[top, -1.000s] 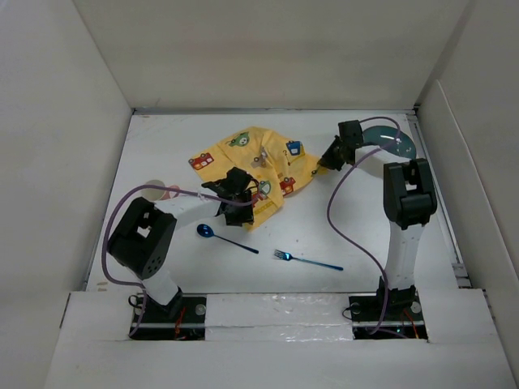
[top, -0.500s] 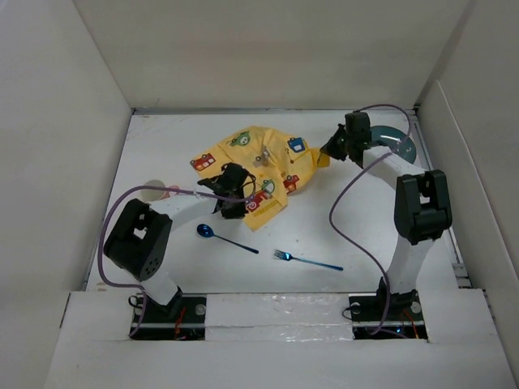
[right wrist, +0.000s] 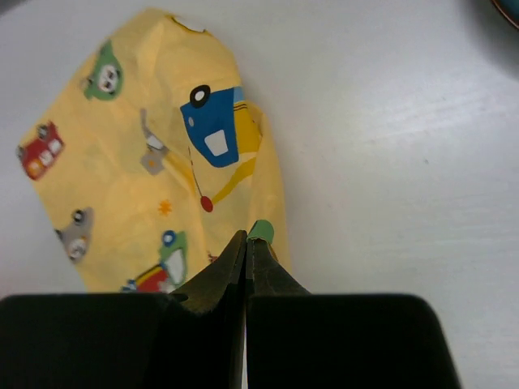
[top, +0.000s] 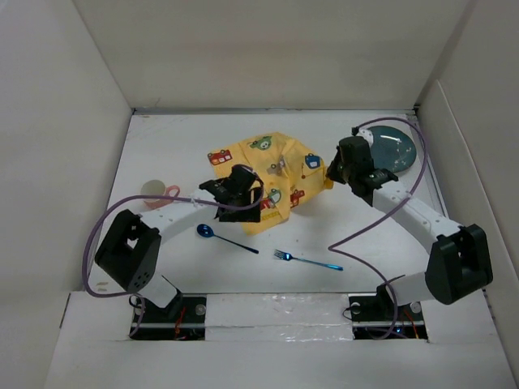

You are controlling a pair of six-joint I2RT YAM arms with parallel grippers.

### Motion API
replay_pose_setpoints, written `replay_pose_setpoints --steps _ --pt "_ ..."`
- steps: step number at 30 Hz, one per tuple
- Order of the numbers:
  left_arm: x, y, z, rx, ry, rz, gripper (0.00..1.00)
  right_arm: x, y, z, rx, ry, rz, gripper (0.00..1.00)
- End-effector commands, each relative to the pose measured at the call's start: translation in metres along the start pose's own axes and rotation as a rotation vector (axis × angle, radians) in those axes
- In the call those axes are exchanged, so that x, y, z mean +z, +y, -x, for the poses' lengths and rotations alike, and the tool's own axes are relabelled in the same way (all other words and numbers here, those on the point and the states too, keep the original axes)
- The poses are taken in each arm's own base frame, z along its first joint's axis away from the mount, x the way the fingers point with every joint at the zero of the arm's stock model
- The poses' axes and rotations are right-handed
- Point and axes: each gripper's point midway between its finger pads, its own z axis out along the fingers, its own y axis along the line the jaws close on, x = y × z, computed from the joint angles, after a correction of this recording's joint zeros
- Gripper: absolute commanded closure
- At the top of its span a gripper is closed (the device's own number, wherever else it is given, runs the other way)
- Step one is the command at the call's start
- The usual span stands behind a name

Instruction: Set the dinner table for one person

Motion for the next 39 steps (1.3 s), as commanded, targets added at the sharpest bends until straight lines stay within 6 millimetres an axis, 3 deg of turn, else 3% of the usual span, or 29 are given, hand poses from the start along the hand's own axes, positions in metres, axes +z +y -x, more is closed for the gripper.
replay_pose_setpoints --steps 1,5,9,14,21,28,30,32,34,36,37,39 --pt "-0.011 -0.038 -0.032 0.086 0.069 -0.074 0.31 0.001 -0.038 -0.023 -0.029 0.031 -0.127 1.00" --pt "0.003 -0.047 -0.041 0.111 0.081 -0.033 0.31 0.000 -0.034 -0.029 -0.025 0.049 -0.091 1.00" --pt "0.011 -0.031 -0.036 0.092 0.040 0.061 0.37 -0.004 -0.027 -0.027 -0.017 0.046 -0.051 1.00" --pt "0.006 -0.015 -0.028 0.029 -0.040 0.112 0.33 -0.006 -0.028 -0.030 -0.009 0.057 -0.036 1.00" --pt "0.031 0.005 -0.053 0.068 0.076 0.201 0.30 -0.009 -0.034 -0.027 0.006 0.060 -0.026 1.00" --pt "0.034 0.011 -0.069 0.075 0.109 0.206 0.27 -0.010 -0.035 -0.020 0.016 0.051 -0.018 1.00" --pt "0.041 0.009 -0.077 0.081 0.143 0.190 0.32 -0.011 -0.036 -0.017 0.027 0.044 -0.014 1.00" --pt "0.047 0.004 -0.079 0.071 0.150 0.171 0.49 -0.013 -0.037 -0.013 0.042 0.038 -0.008 1.00" --pt "0.050 0.004 -0.082 0.067 0.156 0.166 0.76 -0.016 -0.036 -0.009 0.053 0.031 0.012 1.00" --pt "0.049 0.003 -0.080 0.067 0.145 0.163 0.88 -0.018 -0.041 -0.003 0.069 0.021 0.013 1.00" --pt "0.046 0.002 -0.074 0.060 0.134 0.155 1.00 -0.020 -0.040 -0.003 0.064 0.028 0.019 1.00" --pt "0.040 0.002 -0.062 0.048 0.107 0.141 1.00 -0.020 -0.043 -0.002 0.062 0.031 0.012 1.00"
